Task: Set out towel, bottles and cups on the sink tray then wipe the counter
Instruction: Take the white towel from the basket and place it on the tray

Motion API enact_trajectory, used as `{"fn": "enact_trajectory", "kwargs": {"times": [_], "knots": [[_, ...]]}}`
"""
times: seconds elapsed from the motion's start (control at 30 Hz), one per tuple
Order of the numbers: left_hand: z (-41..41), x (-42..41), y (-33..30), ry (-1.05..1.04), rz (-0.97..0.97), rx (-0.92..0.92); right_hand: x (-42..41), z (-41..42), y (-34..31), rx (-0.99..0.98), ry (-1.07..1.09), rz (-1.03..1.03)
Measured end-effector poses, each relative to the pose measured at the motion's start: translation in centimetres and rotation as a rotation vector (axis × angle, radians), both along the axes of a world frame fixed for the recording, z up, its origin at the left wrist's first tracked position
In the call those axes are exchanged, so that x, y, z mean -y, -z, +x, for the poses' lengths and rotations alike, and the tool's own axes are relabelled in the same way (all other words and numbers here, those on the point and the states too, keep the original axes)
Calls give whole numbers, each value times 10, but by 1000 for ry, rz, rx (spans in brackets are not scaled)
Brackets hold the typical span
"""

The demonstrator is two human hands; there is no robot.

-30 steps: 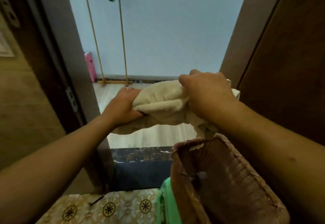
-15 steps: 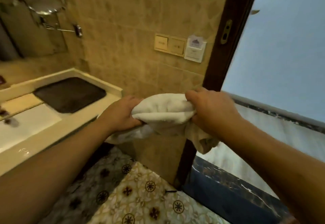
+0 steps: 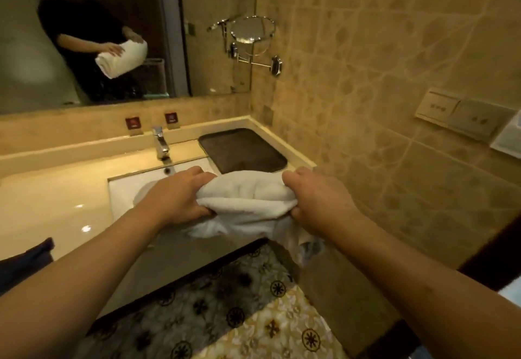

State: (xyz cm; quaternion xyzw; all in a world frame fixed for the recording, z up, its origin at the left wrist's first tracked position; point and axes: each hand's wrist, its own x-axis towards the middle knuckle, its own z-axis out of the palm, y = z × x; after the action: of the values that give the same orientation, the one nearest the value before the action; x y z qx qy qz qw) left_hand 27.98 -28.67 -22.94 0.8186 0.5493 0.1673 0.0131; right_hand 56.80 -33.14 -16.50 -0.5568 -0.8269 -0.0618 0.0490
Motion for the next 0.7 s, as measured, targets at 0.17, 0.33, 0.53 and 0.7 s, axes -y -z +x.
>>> {"fn": "enact_trajectory", "kwargs": {"times": [0.17, 0.33, 0.53, 0.7], "knots": [[-23, -41, 12, -102, -46, -10, -76, -20, 20, -40, -93, -18], [-15, -117, 18, -182, -97, -33, -175, -12, 42, -74, -148, -43], [17, -227, 3, -208, -116, -152, -285, 12, 55, -151, -133, -95], [37, -320, -1, -171, -133, -224, -351, 28, 67, -195, -72, -107]]}}
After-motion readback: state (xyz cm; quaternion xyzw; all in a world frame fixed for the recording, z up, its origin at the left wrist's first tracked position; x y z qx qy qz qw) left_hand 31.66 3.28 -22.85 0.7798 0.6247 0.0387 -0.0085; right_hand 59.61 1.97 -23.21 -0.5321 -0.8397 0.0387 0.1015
